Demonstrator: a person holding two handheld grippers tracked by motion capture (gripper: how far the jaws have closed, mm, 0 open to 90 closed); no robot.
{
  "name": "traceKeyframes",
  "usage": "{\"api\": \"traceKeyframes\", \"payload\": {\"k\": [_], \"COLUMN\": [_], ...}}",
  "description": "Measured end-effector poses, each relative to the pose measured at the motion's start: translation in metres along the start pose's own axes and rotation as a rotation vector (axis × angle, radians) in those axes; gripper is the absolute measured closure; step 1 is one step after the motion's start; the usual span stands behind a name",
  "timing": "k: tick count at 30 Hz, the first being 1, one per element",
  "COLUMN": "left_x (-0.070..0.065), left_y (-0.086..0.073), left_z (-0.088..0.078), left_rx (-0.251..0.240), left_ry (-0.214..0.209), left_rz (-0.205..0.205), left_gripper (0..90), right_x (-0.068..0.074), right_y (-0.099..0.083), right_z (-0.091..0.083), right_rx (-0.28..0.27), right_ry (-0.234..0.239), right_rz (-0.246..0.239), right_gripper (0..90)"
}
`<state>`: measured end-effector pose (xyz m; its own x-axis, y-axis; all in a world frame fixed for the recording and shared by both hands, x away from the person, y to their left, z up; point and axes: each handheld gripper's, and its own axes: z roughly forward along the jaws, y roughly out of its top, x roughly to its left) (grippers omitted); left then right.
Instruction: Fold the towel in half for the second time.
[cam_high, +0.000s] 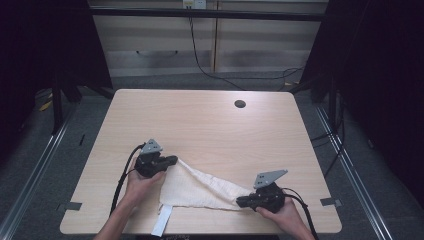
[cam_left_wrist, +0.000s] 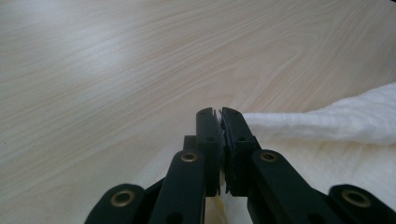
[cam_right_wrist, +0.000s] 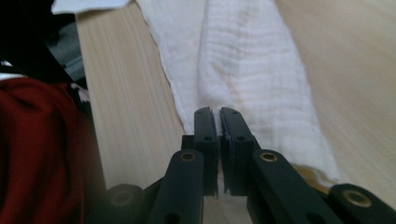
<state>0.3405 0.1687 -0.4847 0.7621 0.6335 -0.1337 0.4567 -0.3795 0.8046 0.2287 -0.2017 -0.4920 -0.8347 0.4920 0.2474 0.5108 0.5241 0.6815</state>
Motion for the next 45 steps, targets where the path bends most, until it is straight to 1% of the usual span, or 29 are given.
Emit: {"api": "traceKeyframes", "payload": {"k": [1,2,4,6,8,9,11,12,13,15,17,18,19,20,22,23,24,25,26,29,30,31,34,37,38,40,42,44,45], "left_x": [0.000,0.000,0.002,0.003,0.003,0.003,0.003,0.002,0.001,0.000,-0.001,-0.002,-0.003,-0.004,-0.006,-0.007,-0.008,-0.008,-0.008,-0.008,-0.009,-0.010,-0.016,-0.022,-0.025,-0.027,-0.029,-0.032,-0.033], "left_y": [0.000,0.000,0.001,0.001,0.003,0.003,0.006,0.008,0.010,0.016,0.023,0.026,0.029,0.031,0.035,0.037,0.039,0.040,0.042,0.045,0.046,0.047,0.045,0.041,0.039,0.034,0.030,0.026,0.025], "left_z": [0.000,0.000,-0.001,0.000,0.000,0.000,0.000,0.000,0.000,-0.001,-0.002,-0.002,-0.003,-0.003,-0.002,-0.002,-0.002,-0.002,-0.002,-0.004,-0.005,-0.006,-0.010,-0.014,-0.016,-0.020,-0.022,-0.023,-0.023], "left_rx": [0.001,-0.003,-0.011,-0.024,-0.037,-0.038,-0.043,-0.040,-0.045,-0.059,-0.073,-0.077,-0.079,-0.085,-0.080,-0.080,-0.083,-0.088,-0.093,-0.103,-0.111,-0.112,-0.111,-0.108,-0.110,-0.117,-0.105,-0.094,-0.095], "left_ry": [0.001,-0.001,-0.009,-0.017,-0.024,-0.026,-0.023,-0.021,-0.020,-0.022,-0.026,-0.028,-0.029,-0.033,-0.037,-0.036,-0.037,-0.039,-0.041,-0.046,-0.051,-0.057,-0.071,-0.078,-0.072,-0.084,-0.083,-0.090,-0.096], "left_rz": [-0.003,-0.006,-0.020,-0.037,-0.042,-0.043,-0.045,-0.039,-0.036,-0.029,-0.028,-0.022,-0.012,-0.012,0.003,0.009,0.012,0.014,0.013,0.013,0.008,0.012,0.039,0.067,0.072,0.072,0.086,0.097,0.102], "left_gripper": [86.5,86.5,86.5,86.5,86.5,86.5,86.5,86.4,86.4,86.5,86.5,86.4,86.4,86.4,86.4,86.4,86.4,86.4,86.4,86.3,86.4,86.4,86.3,86.3,86.2,86.2,86.2,86.2,86.2], "right_x": [0.000,-0.001,-0.004,-0.008,-0.012,-0.014,-0.016,-0.018,-0.019,-0.024,-0.029,-0.032,-0.034,-0.036,-0.041,-0.043,-0.046,-0.048,-0.051,-0.059,-0.061,-0.063,-0.064,-0.063,-0.063,-0.062,-0.063,-0.063,-0.063], "right_y": [0.000,0.000,0.000,-0.001,0.000,0.001,0.004,0.006,0.007,0.009,0.011,0.011,0.012,0.013,0.016,0.018,0.020,0.021,0.022,0.022,0.023,0.023,0.025,0.025,0.025,0.025,0.024,0.024,0.024], "right_z": [0.003,0.004,0.004,0.005,0.005,0.006,0.006,0.006,0.006,0.007,0.006,0.006,0.006,0.005,0.006,0.006,0.006,0.006,0.006,0.007,0.007,0.006,0.007,0.007,0.007,0.007,0.007,0.007,0.007], "right_rx": [0.009,0.004,0.008,0.001,-0.004,-0.002,0.008,0.007,0.007,0.007,0.011,0.003,0.005,0.007,0.013,0.013,0.023,0.021,0.020,-0.001,-0.001,0.002,0.002,0.009,0.008,0.006,0.000,-0.002,-0.002], "right_ry": [0.006,0.013,0.012,0.015,-0.009,-0.011,-0.046,-0.055,-0.071,-0.079,-0.111,-0.113,-0.127,-0.134,-0.145,-0.143,-0.154,-0.156,-0.161,-0.157,-0.164,-0.165,-0.166,-0.174,-0.173,-0.175,-0.171,-0.174,-0.174], "right_rz": [0.001,0.009,0.014,0.045,0.067,0.069,0.069,0.073,0.074,0.085,0.089,0.093,0.102,0.106,0.118,0.121,0.125,0.136,0.136,0.169,0.167,0.177,0.175,0.178,0.177,0.165,0.170,0.170,0.172], "right_gripper": [86.3,86.4,86.6,87.0,87.2,87.2,87.2,87.2,87.2,87.3,87.2,87.2,87.2,87.2,87.2,87.3,87.3,87.3,87.3,87.3,87.3,87.3,87.3,87.3,87.3,87.3,87.3,87.3,87.3]}}
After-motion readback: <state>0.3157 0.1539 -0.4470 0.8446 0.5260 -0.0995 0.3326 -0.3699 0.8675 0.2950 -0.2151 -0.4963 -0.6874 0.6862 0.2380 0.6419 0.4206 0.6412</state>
